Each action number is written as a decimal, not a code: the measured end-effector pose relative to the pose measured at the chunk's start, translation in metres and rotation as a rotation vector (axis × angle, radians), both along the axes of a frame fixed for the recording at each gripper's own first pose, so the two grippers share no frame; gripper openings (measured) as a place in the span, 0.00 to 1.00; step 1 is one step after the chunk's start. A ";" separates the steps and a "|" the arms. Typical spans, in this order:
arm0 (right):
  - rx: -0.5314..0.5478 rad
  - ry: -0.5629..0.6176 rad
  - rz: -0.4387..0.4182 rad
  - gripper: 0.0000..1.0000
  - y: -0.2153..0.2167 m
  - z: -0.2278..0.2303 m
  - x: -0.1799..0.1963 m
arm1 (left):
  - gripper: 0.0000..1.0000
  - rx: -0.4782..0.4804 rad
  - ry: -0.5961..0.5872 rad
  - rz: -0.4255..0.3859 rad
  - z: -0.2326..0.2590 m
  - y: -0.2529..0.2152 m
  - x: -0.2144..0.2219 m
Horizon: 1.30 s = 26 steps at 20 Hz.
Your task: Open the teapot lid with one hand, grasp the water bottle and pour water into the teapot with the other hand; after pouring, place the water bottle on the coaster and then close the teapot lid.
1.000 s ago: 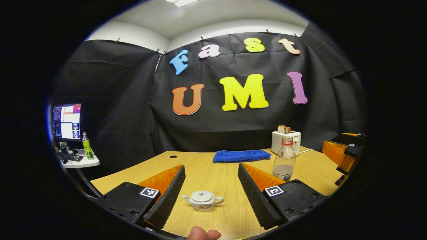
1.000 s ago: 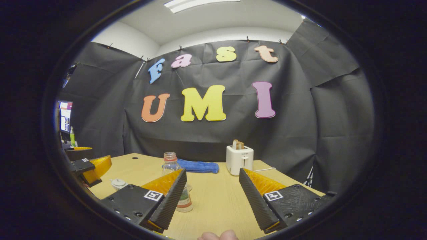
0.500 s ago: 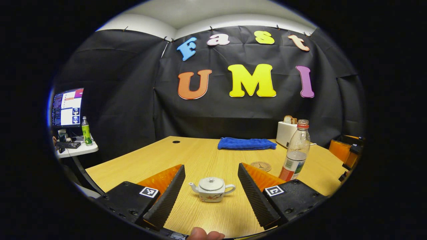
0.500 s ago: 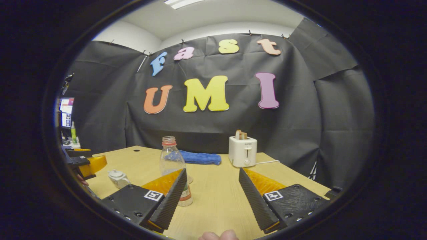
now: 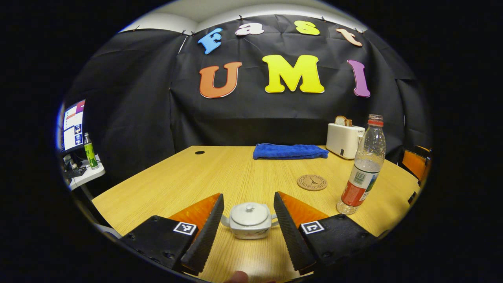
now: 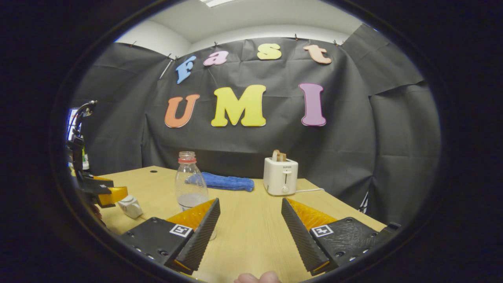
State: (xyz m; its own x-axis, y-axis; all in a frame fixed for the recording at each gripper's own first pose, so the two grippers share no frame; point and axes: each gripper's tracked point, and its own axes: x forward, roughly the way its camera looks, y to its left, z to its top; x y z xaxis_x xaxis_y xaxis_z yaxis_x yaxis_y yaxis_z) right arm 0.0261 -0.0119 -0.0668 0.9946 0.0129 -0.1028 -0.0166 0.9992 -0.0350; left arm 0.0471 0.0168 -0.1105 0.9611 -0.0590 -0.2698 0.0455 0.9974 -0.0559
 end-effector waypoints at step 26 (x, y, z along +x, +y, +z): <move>0.039 0.158 0.271 0.94 0.079 -0.061 0.008 | 0.03 -0.009 -0.045 -0.053 0.039 0.008 -0.008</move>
State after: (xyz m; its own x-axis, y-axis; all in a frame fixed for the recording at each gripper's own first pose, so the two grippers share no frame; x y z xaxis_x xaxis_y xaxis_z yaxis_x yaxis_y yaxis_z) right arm 0.0342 0.0667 -0.1273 0.9261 0.2827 -0.2498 -0.2850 0.9581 0.0277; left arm 0.0391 0.0248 -0.0713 0.9677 -0.1118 -0.2260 0.1004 0.9930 -0.0614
